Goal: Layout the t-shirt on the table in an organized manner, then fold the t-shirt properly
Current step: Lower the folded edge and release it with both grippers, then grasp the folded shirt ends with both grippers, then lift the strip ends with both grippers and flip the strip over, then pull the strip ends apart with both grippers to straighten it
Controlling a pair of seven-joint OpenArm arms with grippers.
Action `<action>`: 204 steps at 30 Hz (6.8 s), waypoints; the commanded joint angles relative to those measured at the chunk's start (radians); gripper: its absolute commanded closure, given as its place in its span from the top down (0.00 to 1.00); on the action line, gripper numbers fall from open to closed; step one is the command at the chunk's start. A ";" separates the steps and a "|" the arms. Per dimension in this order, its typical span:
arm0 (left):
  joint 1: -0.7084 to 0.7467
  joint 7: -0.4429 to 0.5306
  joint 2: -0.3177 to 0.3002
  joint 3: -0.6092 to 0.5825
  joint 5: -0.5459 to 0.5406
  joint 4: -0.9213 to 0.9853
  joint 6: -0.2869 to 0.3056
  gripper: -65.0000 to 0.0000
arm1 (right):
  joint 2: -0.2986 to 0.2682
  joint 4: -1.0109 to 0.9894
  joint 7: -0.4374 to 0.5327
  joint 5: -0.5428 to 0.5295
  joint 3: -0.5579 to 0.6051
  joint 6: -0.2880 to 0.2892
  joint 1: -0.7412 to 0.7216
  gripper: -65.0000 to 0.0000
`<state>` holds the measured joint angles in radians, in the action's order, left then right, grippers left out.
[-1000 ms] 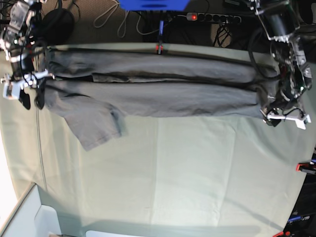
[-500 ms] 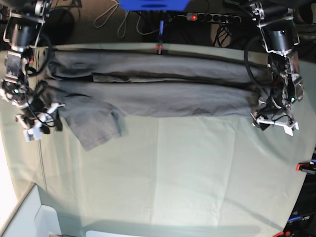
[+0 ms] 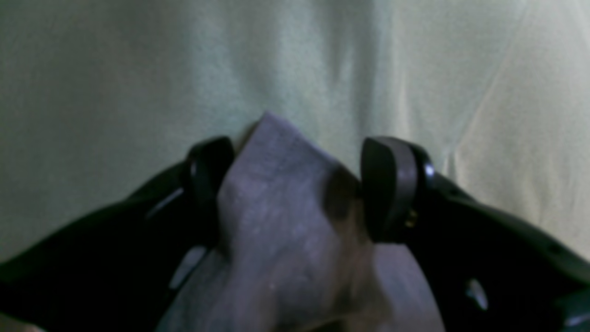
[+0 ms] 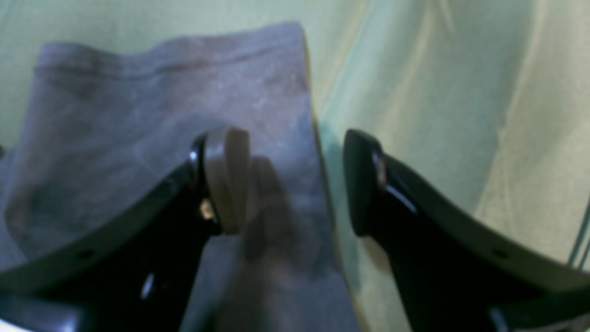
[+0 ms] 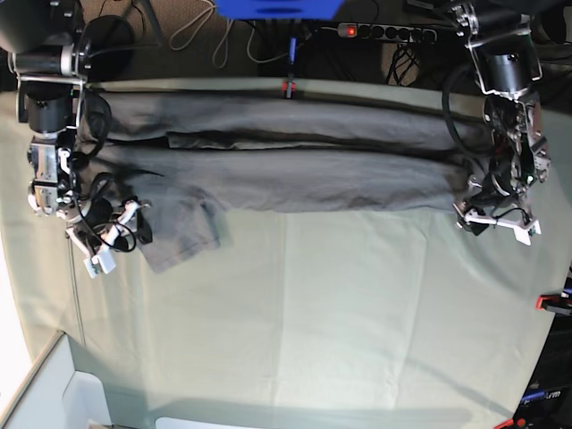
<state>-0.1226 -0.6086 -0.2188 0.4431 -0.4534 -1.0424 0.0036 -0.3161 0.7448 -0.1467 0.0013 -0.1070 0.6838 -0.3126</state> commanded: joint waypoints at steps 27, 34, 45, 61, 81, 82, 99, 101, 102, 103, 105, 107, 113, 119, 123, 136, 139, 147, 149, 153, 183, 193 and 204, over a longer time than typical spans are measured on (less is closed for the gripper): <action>-0.033 -0.029 -0.024 -0.003 -0.002 -0.002 -0.004 0.54 | -0.002 0.015 0.017 -0.014 0.000 0.014 -0.049 0.51; -0.033 -0.027 -0.024 0.001 -0.003 -0.009 -0.004 0.35 | -0.002 0.015 0.020 -0.014 0.002 0.014 -0.032 0.51; -0.033 -0.029 -0.024 0.001 -0.008 -0.011 -0.004 0.32 | -0.004 0.015 0.020 -0.014 0.002 0.014 -0.032 0.51; -0.033 -0.029 -0.044 0.003 -0.009 -0.011 -0.006 0.63 | -0.002 0.015 0.020 -0.014 0.002 0.014 -0.032 0.51; -0.081 -0.027 -0.040 0.003 -0.008 0.000 -0.006 0.00 | -0.007 0.015 0.022 -0.014 0.002 0.014 -0.033 0.51; -0.081 -0.027 -0.040 0.003 -0.008 0.000 -0.006 0.00 | -0.007 0.015 0.022 -0.014 0.002 0.014 -0.035 0.51; -0.070 -0.040 -0.038 0.004 -0.011 -0.126 -0.007 0.00 | 0.015 0.015 0.025 -0.014 0.000 0.014 -0.104 0.51; -0.070 -0.040 -0.040 0.004 -0.011 -0.126 -0.007 0.00 | 0.018 0.015 0.025 -0.014 0.002 0.014 -0.105 0.51; -0.070 -0.040 -0.040 0.004 -0.011 -0.126 -0.007 0.00 | 0.019 0.015 0.025 -0.014 0.002 0.014 -0.105 0.51; -0.070 -0.040 -0.040 0.004 -0.011 -0.126 -0.007 0.00 | 0.021 0.015 0.025 -0.014 0.002 0.014 -0.109 0.51; -0.070 -0.040 -0.040 0.004 -0.011 -0.126 -0.007 0.00 | 0.021 0.000 0.023 -0.014 0.002 0.014 -0.113 0.51; -0.070 -0.040 -0.038 0.004 -0.011 -0.124 -0.007 0.00 | 0.021 -0.063 0.026 -0.014 0.002 -0.019 -0.136 0.51; -0.070 -0.040 -0.038 0.004 -0.011 -0.117 -0.007 0.00 | 0.013 -0.265 0.069 -0.014 0.002 -0.052 -0.198 0.51; -0.070 -0.038 -0.038 0.004 -0.011 -0.117 -0.007 0.00 | 0.015 -0.259 0.109 -0.014 0.102 -0.052 -0.168 0.50; -0.071 -0.037 -0.040 0.004 -0.009 -0.115 -0.007 0.00 | 0.018 -0.261 0.109 -0.014 0.194 -0.054 -0.168 0.46; -0.114 -0.033 -0.043 0.004 -0.009 -0.128 -0.007 0.00 | -0.005 -0.255 0.109 -0.021 0.197 -0.098 -0.268 0.00; -0.150 -0.033 -0.044 0.004 -0.009 -0.128 -0.007 0.00 | -0.015 -0.187 0.109 -0.022 0.195 -0.098 -0.288 0.00; -0.253 -0.029 -0.044 0.000 -0.009 -0.115 -0.006 0.00 | 0.011 0.026 0.104 -0.019 0.077 -0.102 -0.290 0.00; -0.276 -0.029 -0.041 -0.002 -0.008 -0.112 -0.006 0.00 | 0.019 0.038 0.104 -0.017 0.031 -0.102 -0.297 0.00; -0.329 -0.029 -0.038 -0.003 -0.008 -0.112 -0.006 0.00 | 0.021 0.040 0.106 -0.021 -0.050 -0.102 -0.306 0.00; -0.222 -0.029 -0.017 -0.046 -0.011 -0.213 -0.006 0.00 | 0.082 0.575 0.109 -0.031 -0.336 -0.095 0.235 0.00; -0.035 -0.026 -0.017 -0.043 -0.012 -0.263 -0.004 0.00 | 0.099 0.626 0.111 -0.217 -0.382 -0.095 0.448 0.00; 0.107 -0.027 -0.020 0.107 -0.242 -0.263 -0.004 0.00 | 0.136 0.698 0.112 -0.264 -0.394 -0.095 0.614 0.00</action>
<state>-0.0021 -0.6586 -0.2195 0.5430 -0.6884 -1.2858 -0.0017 -0.1612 1.4265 -0.0643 -0.2443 -0.4931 0.5900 0.3046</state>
